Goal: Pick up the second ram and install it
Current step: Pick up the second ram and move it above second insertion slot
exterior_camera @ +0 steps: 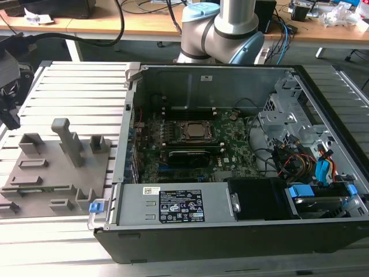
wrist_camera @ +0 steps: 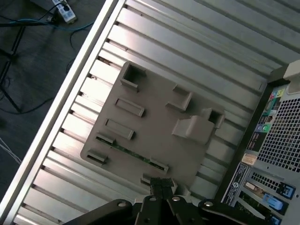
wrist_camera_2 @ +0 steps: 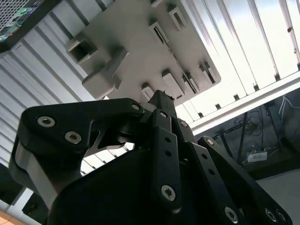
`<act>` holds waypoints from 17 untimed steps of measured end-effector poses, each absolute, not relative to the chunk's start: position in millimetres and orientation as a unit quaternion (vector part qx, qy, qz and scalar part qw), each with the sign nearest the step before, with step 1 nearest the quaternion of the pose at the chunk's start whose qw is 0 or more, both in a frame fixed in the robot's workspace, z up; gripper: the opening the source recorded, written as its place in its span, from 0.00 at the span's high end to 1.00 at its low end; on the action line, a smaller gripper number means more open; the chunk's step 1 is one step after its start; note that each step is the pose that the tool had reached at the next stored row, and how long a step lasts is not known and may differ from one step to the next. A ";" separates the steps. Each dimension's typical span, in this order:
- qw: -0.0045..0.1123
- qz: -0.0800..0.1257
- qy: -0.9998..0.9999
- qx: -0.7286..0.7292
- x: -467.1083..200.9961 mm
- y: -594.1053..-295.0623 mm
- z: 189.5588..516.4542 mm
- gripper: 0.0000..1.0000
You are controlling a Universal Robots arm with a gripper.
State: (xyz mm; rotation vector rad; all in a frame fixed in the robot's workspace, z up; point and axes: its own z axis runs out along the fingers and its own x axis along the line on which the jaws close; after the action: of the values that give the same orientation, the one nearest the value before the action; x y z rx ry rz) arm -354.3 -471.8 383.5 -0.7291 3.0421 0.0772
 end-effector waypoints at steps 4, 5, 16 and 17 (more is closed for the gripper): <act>0.005 0.025 0.962 -0.272 -354.2 -471.8 383.5 0.89; 0.005 0.025 0.959 -0.282 -354.2 -471.8 383.5 0.89; 0.003 0.025 0.936 -0.351 -354.3 -471.8 383.5 0.89; 0.003 0.025 0.934 -0.357 -354.3 -471.8 383.5 0.89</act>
State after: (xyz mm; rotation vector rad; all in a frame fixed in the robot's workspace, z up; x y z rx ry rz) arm -354.3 -471.8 383.5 -1.1207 2.9276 0.0792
